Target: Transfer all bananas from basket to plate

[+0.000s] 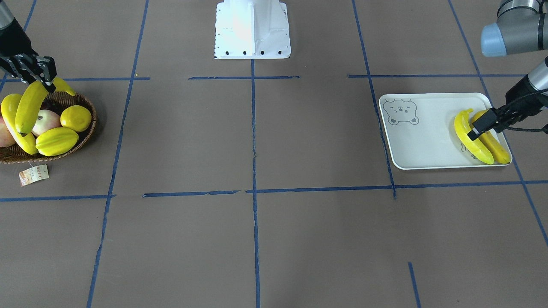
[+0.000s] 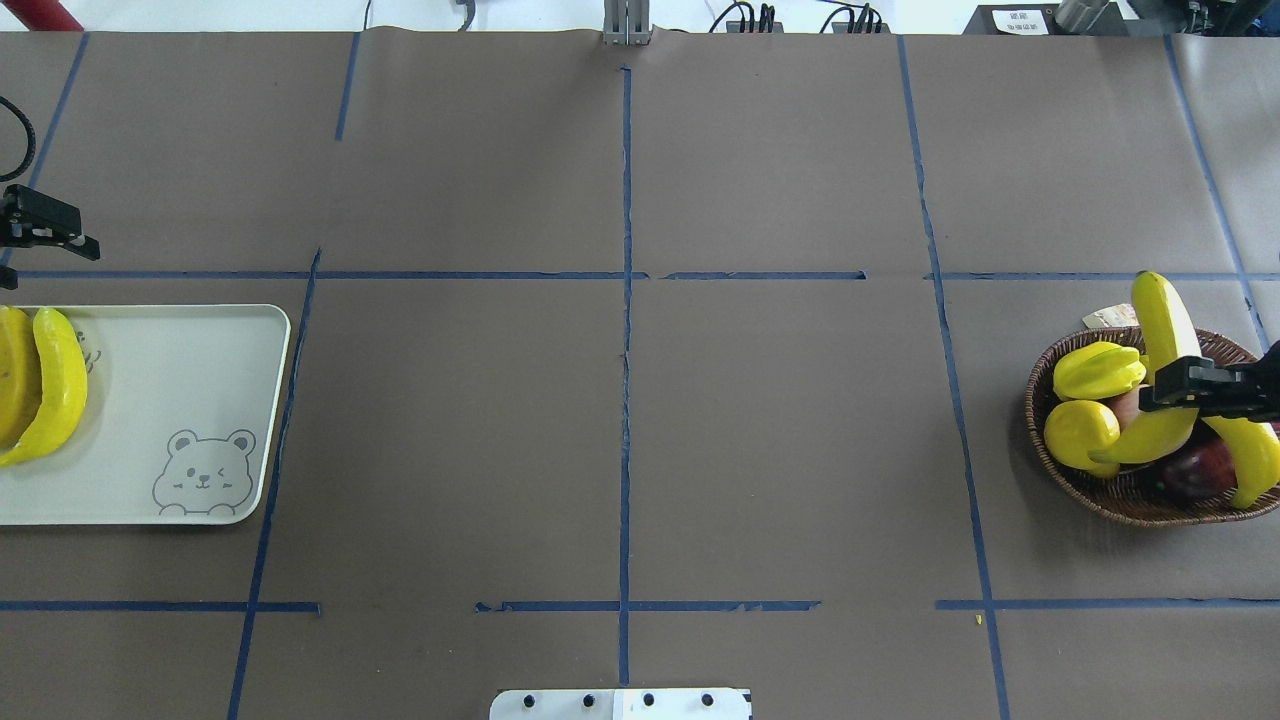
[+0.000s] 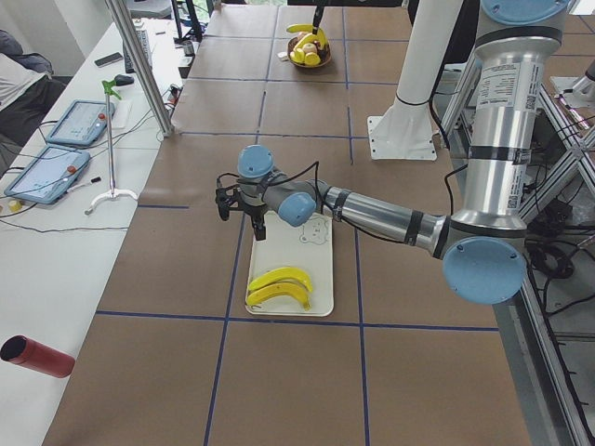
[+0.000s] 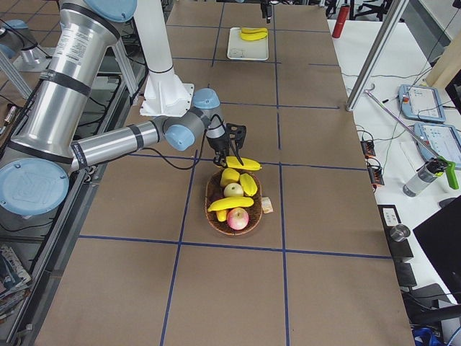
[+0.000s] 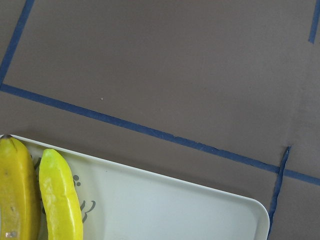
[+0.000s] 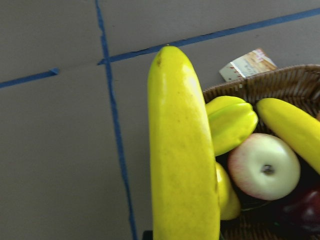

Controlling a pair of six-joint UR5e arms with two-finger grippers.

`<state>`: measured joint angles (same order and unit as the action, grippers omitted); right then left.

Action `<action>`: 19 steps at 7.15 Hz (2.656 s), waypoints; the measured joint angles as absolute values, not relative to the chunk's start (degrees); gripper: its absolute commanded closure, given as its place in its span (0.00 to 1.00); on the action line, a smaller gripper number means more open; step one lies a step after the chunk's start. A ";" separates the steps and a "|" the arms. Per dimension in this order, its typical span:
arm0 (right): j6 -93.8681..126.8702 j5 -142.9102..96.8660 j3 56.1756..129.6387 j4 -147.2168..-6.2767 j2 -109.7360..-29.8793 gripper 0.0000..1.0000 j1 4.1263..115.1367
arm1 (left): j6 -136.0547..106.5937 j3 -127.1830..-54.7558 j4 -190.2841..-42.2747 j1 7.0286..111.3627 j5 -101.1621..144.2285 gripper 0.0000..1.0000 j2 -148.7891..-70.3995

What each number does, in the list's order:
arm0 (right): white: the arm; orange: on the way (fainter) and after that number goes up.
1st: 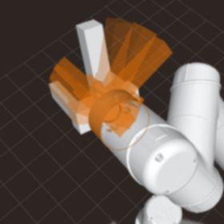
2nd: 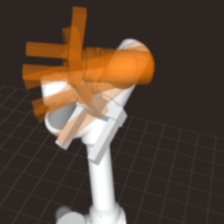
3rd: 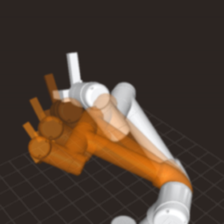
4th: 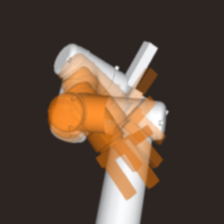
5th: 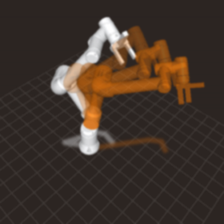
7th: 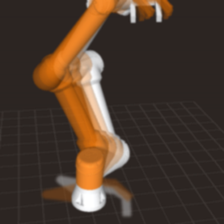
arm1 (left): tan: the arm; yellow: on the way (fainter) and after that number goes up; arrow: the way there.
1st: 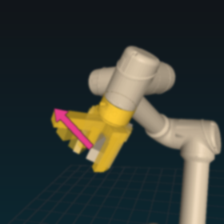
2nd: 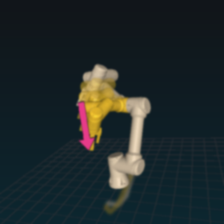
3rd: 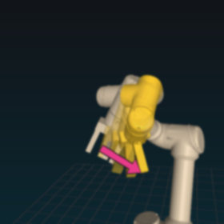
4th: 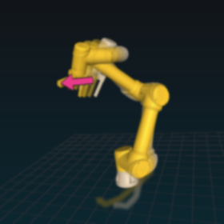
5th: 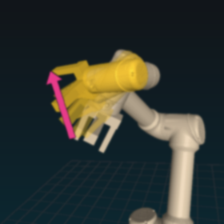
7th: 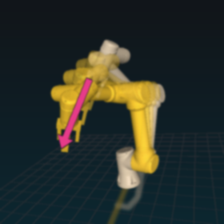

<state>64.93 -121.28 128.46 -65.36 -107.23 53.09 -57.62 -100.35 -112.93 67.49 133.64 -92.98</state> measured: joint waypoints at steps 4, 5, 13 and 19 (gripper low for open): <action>65.76 -126.65 118.65 -65.03 -84.93 0.89 50.71 | -66.77 -99.41 -113.67 59.63 134.51 0.00 -102.87; 65.73 -126.55 116.48 -64.98 -80.63 0.89 48.34 | -71.12 -99.21 -113.76 56.86 134.40 0.00 -106.57; 79.93 -117.84 99.26 -48.57 -60.28 0.93 35.65 | -86.99 -95.71 -119.95 46.85 129.70 0.01 -124.87; 82.12 -113.83 96.92 -47.89 -56.52 0.93 32.36 | -94.23 -91.10 -124.29 42.15 123.48 0.01 -130.34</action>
<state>82.12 -113.83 96.92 -47.89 -56.52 32.36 -94.23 -91.10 -124.29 42.15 123.48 -130.34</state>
